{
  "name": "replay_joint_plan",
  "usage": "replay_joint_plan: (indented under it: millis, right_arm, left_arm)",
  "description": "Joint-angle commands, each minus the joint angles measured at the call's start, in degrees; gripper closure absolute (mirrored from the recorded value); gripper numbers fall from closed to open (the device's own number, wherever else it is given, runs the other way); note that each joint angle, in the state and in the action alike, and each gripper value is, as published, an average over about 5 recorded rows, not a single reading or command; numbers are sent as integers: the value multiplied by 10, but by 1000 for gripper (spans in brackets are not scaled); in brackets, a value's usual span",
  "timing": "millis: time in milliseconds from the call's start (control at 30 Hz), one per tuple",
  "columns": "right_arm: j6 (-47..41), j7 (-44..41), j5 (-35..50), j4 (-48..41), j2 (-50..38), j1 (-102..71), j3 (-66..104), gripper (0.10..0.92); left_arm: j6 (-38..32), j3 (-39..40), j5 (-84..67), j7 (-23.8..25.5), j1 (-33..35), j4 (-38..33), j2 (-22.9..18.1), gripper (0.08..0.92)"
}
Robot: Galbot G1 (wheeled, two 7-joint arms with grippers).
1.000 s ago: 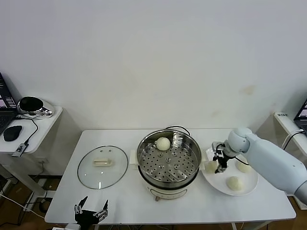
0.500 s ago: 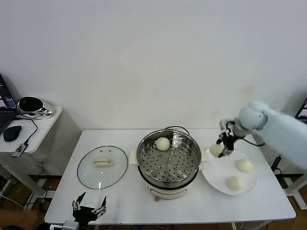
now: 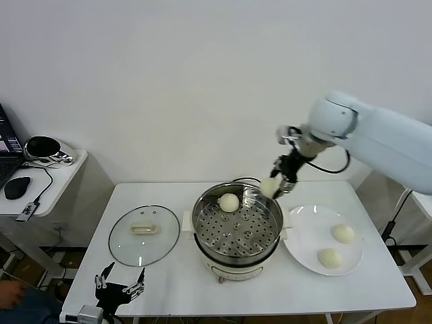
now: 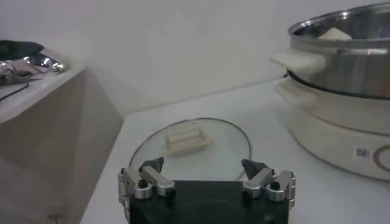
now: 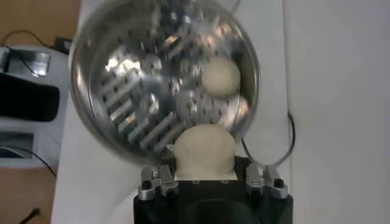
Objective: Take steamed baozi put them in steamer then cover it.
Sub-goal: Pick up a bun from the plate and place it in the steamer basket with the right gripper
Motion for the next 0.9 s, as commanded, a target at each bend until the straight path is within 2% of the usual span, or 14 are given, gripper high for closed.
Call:
replay_joint_plan:
  millis: [33, 367, 900]
  right_arm:
    - [-38, 30, 49, -69, 170, -9, -40, 440]
    - [-45, 39, 30, -137, 234, -84, -42, 440]
    - [-50, 45, 4, -143, 246, -125, -48, 440]
  left_arm:
    - [2, -3, -7, 0, 2, -15, 0, 177]
    - [2, -2, -11, 0, -1, -18, -4, 177]
    - [8, -4, -25, 1, -13, -5, 0, 177]
